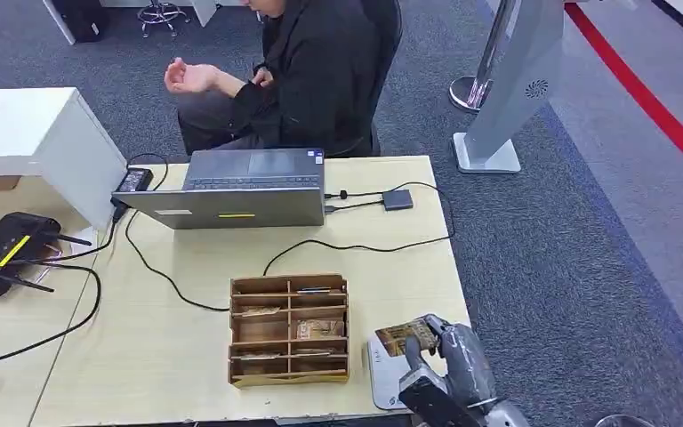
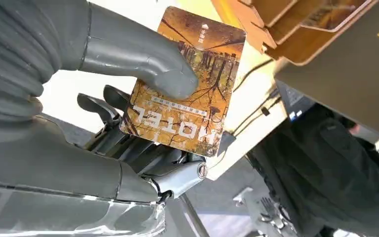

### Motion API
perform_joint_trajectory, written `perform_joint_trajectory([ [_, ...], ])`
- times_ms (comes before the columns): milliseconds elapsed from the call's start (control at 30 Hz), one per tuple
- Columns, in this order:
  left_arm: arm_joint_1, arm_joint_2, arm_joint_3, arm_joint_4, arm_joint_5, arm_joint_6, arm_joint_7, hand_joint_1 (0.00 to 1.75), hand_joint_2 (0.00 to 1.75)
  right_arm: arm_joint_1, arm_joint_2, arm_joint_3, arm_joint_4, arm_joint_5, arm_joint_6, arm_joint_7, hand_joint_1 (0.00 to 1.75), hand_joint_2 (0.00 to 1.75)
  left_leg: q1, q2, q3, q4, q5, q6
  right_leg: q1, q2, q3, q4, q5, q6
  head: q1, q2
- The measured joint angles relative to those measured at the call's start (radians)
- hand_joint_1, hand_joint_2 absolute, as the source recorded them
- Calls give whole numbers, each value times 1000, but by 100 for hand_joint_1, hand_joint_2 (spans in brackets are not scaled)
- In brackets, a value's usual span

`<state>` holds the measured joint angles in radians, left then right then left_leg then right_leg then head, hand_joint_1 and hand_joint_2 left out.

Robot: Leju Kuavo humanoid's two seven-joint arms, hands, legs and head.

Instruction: Pass the card to the sensor for recognition and then transmit it.

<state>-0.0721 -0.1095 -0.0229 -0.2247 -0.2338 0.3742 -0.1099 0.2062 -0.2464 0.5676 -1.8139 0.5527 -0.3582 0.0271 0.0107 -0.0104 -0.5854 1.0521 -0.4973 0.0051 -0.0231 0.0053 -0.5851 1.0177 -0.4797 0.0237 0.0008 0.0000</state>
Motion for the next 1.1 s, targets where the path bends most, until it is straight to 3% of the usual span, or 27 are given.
perform_joint_trajectory([
  [1100, 0, 0, 8, 0, -2, 6, 0, 0, 0, -25, -4, 39, 61, -31, 14, 22, 175, 175, 0, 0, 0, 0, 0, 0, 0, 0, 0, 0, 0, 0, 0, 0],
])
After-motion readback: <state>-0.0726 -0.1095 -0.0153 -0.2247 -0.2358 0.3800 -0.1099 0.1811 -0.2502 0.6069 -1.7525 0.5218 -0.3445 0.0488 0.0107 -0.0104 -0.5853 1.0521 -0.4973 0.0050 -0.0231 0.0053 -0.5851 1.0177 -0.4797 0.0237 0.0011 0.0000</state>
